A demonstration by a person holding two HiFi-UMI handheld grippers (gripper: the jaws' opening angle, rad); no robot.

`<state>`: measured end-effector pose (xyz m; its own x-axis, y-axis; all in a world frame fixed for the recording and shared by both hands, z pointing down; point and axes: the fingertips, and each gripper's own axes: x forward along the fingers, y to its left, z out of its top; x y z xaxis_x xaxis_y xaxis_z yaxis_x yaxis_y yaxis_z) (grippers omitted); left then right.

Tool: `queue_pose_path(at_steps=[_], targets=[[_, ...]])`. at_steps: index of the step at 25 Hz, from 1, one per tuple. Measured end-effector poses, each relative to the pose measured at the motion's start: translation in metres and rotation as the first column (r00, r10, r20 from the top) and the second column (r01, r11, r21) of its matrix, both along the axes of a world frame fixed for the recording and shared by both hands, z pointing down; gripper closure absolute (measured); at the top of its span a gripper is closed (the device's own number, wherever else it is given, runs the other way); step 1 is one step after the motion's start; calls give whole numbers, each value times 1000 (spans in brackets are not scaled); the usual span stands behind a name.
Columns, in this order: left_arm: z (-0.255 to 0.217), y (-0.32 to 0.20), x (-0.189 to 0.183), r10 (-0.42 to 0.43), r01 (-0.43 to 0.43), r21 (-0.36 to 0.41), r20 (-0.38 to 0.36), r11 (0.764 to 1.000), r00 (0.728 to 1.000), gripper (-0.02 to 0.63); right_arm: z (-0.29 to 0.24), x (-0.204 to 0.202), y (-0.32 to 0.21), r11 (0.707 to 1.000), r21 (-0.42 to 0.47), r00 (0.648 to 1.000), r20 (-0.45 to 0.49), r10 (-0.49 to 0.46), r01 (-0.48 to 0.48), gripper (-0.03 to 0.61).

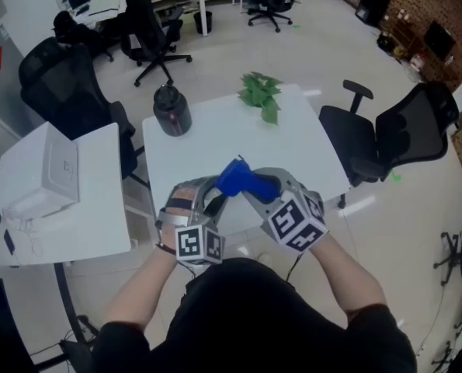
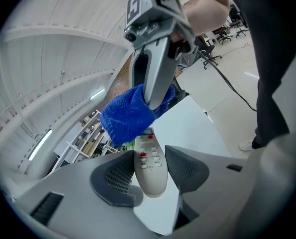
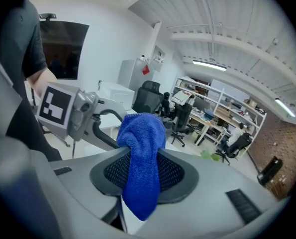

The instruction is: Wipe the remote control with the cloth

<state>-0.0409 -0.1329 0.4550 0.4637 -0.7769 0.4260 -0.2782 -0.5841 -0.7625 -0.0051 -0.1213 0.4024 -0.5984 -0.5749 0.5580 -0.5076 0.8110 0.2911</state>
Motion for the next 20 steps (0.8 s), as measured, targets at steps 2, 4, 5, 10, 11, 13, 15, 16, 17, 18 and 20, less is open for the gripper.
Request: queue_pose_path(at_steps=[2,4,5,10,11,13,15,16,17,18,20], targets=[[-1,-3,3,-8,8,3,2,1000,1000,413,3,-20,17,996,-42,997,19,-72,73,443],[-5,-1,8,5,-6,26,17,1000,1000,413,8,-36,27,989,-79,992,19,-126,127,444],[-7,1,12,19,-20,44,29,999,999,413,11,-40,30,985,-92,989,11,-144,145,444],[-9,18,22,98,-108,115,91,987,991,413,23,-25,25,986,-124,994,-13,-109,106,443],[-8,20,22,107,-119,122,98,985,989,413,24,-17,21,989,-125,996,-13,-84,81,443],[-8,24,21,120,-135,135,110,982,987,413,24,-1,12,992,-120,999,-12,-33,31,445],[-9,28,21,130,-145,144,112,979,985,413,23,12,2,994,-111,1000,-11,8,-10,445],[-9,29,21,132,-148,147,110,978,985,414,22,17,-2,994,-107,1000,-11,24,-25,444],[-10,29,21,132,-147,147,105,978,986,413,21,21,-5,994,-104,999,-11,36,-37,443],[-11,29,21,130,-143,143,92,979,987,413,19,23,-6,994,-98,999,-8,44,-45,445],[-13,27,19,112,-112,97,7,989,994,413,8,23,-6,997,-69,998,29,48,-46,443]])
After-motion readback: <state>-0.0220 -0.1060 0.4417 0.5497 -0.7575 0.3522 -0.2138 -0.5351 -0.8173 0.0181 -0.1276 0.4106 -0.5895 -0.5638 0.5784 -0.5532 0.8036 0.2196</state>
